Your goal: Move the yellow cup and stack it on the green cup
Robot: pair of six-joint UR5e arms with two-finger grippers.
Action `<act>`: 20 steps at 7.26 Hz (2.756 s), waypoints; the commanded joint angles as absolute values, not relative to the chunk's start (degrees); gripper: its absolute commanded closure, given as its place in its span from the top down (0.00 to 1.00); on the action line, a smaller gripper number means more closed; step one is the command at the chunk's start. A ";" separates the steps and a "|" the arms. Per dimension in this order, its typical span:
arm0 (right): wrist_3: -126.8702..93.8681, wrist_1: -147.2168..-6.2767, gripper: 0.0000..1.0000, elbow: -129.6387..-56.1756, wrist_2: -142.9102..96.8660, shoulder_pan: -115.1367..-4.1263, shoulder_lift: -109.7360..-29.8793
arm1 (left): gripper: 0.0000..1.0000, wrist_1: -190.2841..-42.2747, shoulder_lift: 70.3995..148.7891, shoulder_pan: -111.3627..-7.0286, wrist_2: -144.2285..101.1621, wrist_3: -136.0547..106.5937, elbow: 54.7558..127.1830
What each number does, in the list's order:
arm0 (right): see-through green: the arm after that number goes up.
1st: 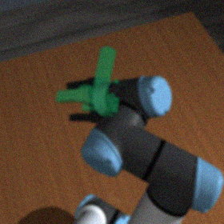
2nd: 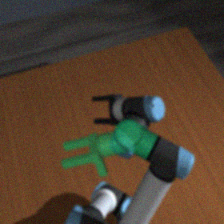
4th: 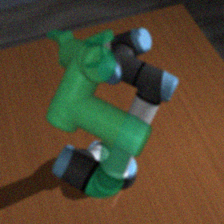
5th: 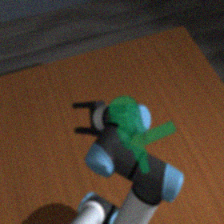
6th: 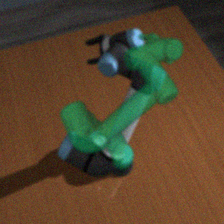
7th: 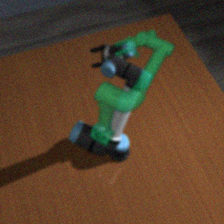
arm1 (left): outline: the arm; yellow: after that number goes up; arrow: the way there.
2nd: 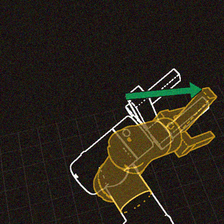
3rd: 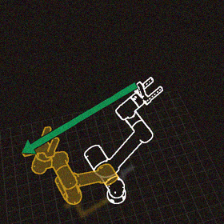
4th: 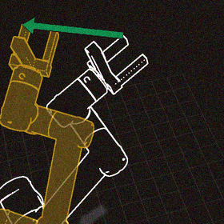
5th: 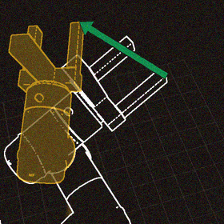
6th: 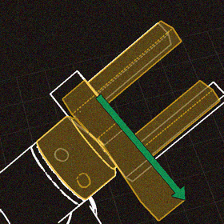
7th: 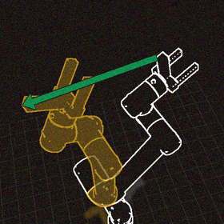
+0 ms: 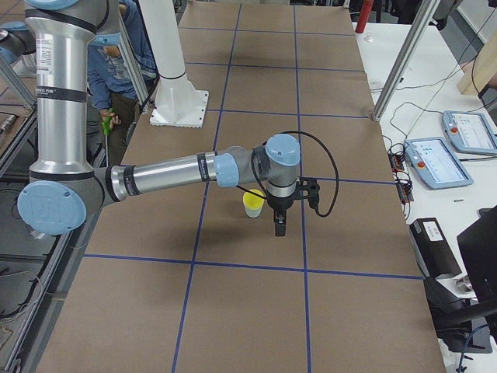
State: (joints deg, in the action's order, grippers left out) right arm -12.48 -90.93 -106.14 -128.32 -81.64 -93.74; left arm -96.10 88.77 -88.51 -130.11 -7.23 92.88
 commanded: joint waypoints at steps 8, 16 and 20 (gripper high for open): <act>-12.22 -90.62 1.00 -105.12 -130.70 -81.47 -93.08 | 1.00 -96.42 85.78 -86.31 -133.30 -8.00 97.47; -13.01 -90.62 1.00 -105.64 -130.87 -81.03 -92.46 | 1.00 -96.86 83.41 -84.64 -139.83 -8.26 98.78; -13.10 -90.70 1.00 -106.61 -130.52 -81.04 -92.37 | 1.00 -97.03 82.79 -83.76 -139.92 -8.35 100.81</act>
State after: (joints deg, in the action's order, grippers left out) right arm -13.07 -90.69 -106.43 -130.52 -81.02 -92.42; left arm -96.86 82.93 -83.99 -139.91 -8.34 100.53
